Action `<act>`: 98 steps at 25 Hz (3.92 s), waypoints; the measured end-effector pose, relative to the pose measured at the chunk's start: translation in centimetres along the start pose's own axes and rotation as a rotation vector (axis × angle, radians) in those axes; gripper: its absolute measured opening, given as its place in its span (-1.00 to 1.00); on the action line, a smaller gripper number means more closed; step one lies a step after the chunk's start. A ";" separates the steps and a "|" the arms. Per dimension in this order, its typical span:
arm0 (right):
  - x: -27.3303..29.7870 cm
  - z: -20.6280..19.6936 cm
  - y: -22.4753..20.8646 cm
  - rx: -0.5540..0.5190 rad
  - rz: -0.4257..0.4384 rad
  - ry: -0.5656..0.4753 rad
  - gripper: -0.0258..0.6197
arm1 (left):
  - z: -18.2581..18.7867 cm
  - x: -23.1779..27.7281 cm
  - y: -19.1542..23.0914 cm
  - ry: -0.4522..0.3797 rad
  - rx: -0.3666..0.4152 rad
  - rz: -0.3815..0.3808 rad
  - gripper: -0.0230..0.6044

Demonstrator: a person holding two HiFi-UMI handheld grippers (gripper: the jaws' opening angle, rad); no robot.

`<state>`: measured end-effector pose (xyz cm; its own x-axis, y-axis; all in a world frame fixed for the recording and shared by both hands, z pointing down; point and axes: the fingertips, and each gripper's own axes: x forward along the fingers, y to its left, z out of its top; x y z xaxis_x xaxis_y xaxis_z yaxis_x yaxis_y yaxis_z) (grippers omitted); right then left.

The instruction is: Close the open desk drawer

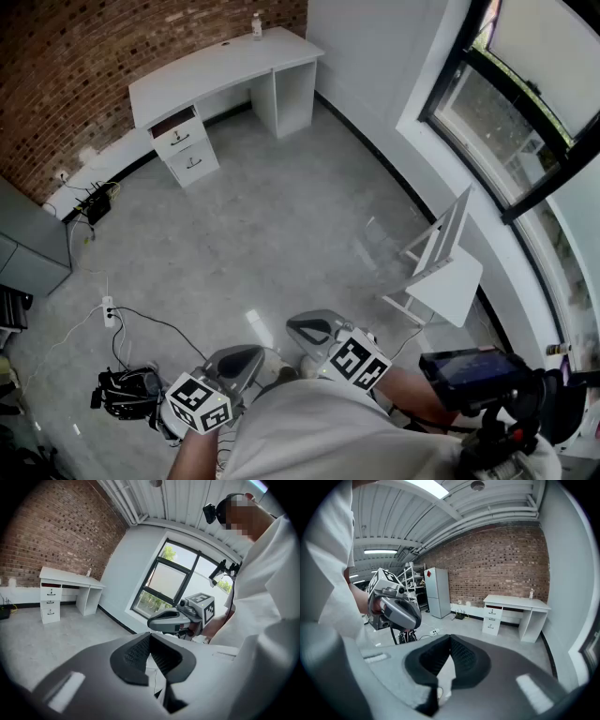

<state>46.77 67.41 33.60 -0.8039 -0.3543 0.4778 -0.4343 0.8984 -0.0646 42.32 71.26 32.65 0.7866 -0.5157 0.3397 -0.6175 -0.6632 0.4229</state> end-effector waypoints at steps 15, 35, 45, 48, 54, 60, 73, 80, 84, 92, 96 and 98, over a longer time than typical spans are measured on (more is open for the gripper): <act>-2.1 -3.4 -1.8 0.066 0.046 -0.001 -0.91 | 0.8 1.9 -1.6 0.031 0.014 0.075 -0.91; 25.0 15.3 -3.5 0.020 0.042 0.001 -0.81 | 10.7 -13.2 24.8 -0.119 0.004 0.093 -0.81; 35.7 19.9 -7.8 0.025 0.112 0.030 -0.82 | 14.0 -14.4 36.6 -0.159 -0.076 0.149 -0.83; 39.5 21.9 -10.8 0.020 0.150 0.026 -0.82 | 16.1 -13.6 40.6 -0.140 -0.083 0.161 -0.84; 45.3 26.0 -18.4 0.013 0.199 0.004 -0.82 | 22.4 -10.9 47.8 -0.120 -0.062 0.199 -0.86; 51.0 26.8 -24.3 -0.014 0.249 0.050 -0.82 | 26.2 -8.4 54.4 -0.124 -0.088 0.239 -0.88; 65.4 30.8 -30.9 0.084 0.081 0.104 -0.82 | 31.3 -11.4 69.5 -0.052 -0.032 0.068 -0.91; 72.7 30.8 -35.3 0.256 -0.070 0.104 -0.82 | 32.5 -13.5 76.7 0.036 -0.011 -0.047 -0.91; 76.4 28.3 -38.1 0.439 -0.097 0.094 -0.82 | 32.2 -12.8 79.4 0.045 -0.041 -0.067 -0.91; 84.3 23.4 -48.7 0.665 -0.132 0.062 -0.82 | 32.8 -6.5 85.3 0.128 -0.048 -0.066 -0.91; 88.4 20.9 -55.3 0.914 -0.140 0.001 -0.82 | 34.0 -2.2 88.5 0.192 -0.061 -0.092 -0.91; 90.4 19.8 -58.2 1.025 -0.140 -0.034 -0.81 | 34.4 0.3 90.3 0.220 -0.038 -0.107 -0.91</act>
<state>-8.67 -22.08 63.27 -0.7239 -0.4595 0.5147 -0.6495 0.2023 -0.7329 -12.99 -7.43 42.03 0.8293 -0.3102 0.4648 -0.5341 -0.6845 0.4962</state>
